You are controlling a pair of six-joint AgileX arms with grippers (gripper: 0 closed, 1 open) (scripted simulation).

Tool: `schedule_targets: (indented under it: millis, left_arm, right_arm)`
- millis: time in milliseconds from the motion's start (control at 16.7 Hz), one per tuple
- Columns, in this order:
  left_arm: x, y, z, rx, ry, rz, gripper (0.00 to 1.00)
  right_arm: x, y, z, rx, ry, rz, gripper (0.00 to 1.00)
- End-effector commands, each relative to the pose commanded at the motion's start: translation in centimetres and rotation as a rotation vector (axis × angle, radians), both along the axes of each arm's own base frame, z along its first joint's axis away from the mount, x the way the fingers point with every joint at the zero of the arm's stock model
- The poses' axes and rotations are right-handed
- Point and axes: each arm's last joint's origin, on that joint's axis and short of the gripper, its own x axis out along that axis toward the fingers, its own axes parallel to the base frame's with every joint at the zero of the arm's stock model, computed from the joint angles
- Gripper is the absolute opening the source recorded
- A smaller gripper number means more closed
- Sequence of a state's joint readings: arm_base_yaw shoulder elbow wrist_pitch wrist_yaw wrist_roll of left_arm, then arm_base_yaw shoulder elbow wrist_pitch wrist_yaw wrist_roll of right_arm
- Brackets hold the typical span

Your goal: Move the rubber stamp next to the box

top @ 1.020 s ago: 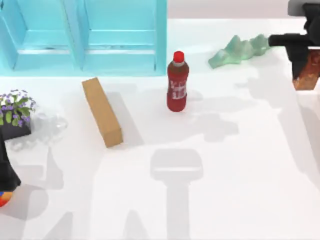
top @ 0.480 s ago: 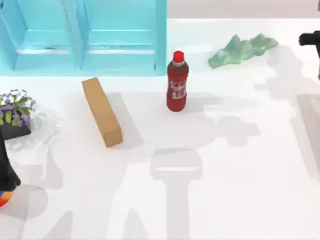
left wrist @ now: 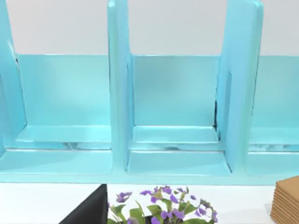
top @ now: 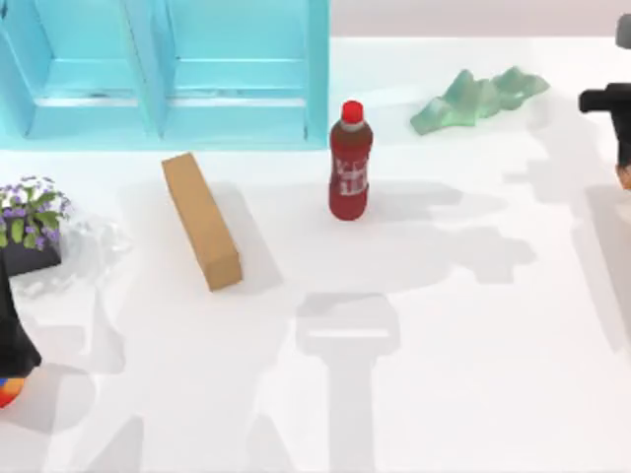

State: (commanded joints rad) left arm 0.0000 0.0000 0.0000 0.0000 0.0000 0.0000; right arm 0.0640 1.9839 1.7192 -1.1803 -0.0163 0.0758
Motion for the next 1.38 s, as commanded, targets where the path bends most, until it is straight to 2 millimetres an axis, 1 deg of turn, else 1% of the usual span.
schedule_targets:
  millis: [420,480,660,1380]
  left_arm:
    - [0.0,0.0,0.0,0.000,0.000,0.000,1.00]
    - [0.0,0.0,0.0,0.000,0.000,0.000,1.00]
    - [0.0,0.0,0.0,0.000,0.000,0.000,1.00]
    - [0.0,0.0,0.0,0.000,0.000,0.000,1.00]
  right_arm:
    - [0.1,0.0,-3.2,0.001,-0.002,-0.002,0.00]
    - [0.1,0.0,-3.5,0.001,0.001,-0.001,0.00]
    - [0.1,0.0,-3.5,0.001,0.001,-0.001,0.00]
    - [0.1,0.0,-3.5,0.001,0.001,-0.001,0.90]
